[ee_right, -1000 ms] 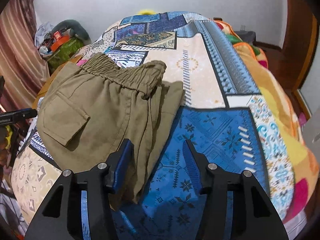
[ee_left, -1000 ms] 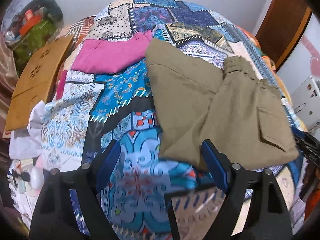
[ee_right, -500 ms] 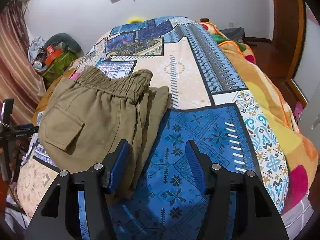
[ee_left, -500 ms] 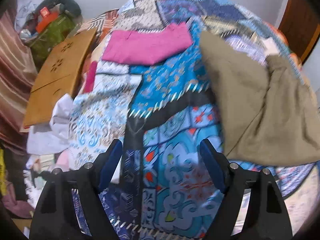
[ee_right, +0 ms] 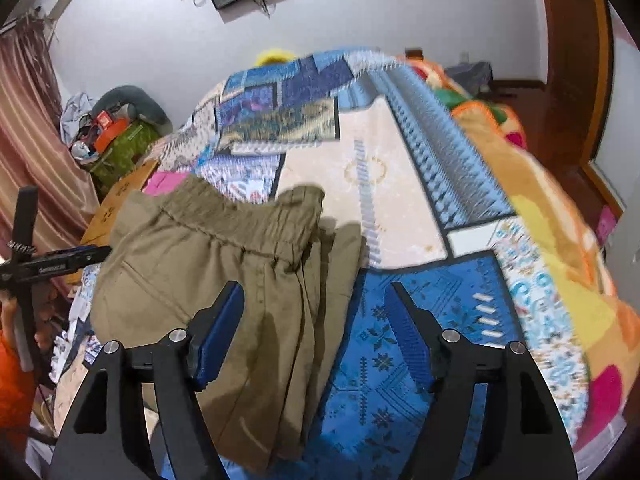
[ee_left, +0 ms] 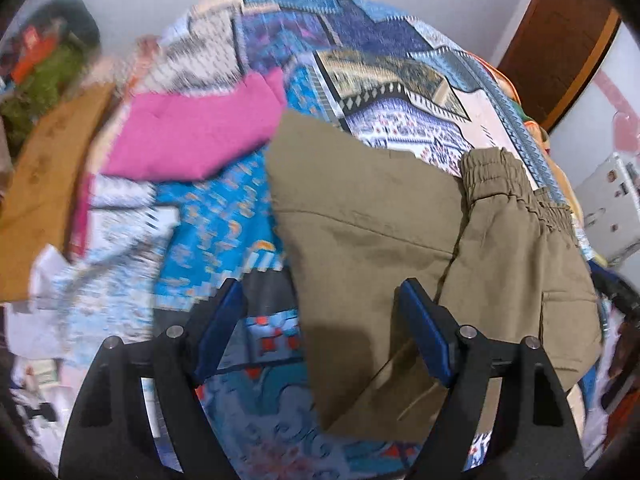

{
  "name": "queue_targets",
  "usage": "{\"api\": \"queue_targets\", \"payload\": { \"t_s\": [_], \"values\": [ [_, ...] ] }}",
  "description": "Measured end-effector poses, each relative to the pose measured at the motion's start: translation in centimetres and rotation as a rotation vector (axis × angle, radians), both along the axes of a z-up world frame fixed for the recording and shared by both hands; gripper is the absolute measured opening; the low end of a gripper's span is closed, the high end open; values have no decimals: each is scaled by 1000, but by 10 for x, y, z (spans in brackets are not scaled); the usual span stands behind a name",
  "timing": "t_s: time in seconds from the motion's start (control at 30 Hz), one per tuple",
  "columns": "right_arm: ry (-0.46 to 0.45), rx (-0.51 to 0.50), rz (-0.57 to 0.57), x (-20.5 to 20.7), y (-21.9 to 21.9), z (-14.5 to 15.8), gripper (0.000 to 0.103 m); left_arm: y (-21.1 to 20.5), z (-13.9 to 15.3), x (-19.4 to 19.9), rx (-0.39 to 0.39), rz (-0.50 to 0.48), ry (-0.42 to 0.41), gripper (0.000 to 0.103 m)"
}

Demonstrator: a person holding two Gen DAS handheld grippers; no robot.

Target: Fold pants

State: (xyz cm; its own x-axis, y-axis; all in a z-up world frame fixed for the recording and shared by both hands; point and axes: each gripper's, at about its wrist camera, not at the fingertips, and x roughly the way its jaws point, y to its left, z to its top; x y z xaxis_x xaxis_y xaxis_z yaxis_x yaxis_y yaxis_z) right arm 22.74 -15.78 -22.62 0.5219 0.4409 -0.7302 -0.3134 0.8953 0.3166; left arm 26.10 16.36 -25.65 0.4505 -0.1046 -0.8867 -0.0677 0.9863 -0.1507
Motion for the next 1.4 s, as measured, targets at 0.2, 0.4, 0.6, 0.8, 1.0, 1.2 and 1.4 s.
{"api": "queue_targets", "payload": {
  "t_s": [0.2, 0.4, 0.6, 0.8, 1.0, 1.2, 1.4],
  "values": [
    [151, 114, 32, 15, -2, -35, 71, 2, -12, 9, -85, 0, -1, 80],
    [176, 150, 86, 28, 4, -37, 62, -9, -9, 19, -99, -39, -18, 60],
    [163, 139, 111, 36, 14, -36, 35, -28, -4, 23, 32, -47, -47, 39],
    [92, 77, 126, 34, 21, -26, 17, -35, 8, 20, 119, -50, -51, 17],
    [25, 29, 143, 36, 25, -2, 13, -40, 28, 10, 152, -47, -104, 6],
    [-72, -14, 165, 36, 35, 34, 12, -33, 56, -1, 147, -35, -159, 4],
    [-175, -6, 161, 38, 48, 70, 11, -19, 89, -12, 170, -8, -243, 4]
  ]
}}
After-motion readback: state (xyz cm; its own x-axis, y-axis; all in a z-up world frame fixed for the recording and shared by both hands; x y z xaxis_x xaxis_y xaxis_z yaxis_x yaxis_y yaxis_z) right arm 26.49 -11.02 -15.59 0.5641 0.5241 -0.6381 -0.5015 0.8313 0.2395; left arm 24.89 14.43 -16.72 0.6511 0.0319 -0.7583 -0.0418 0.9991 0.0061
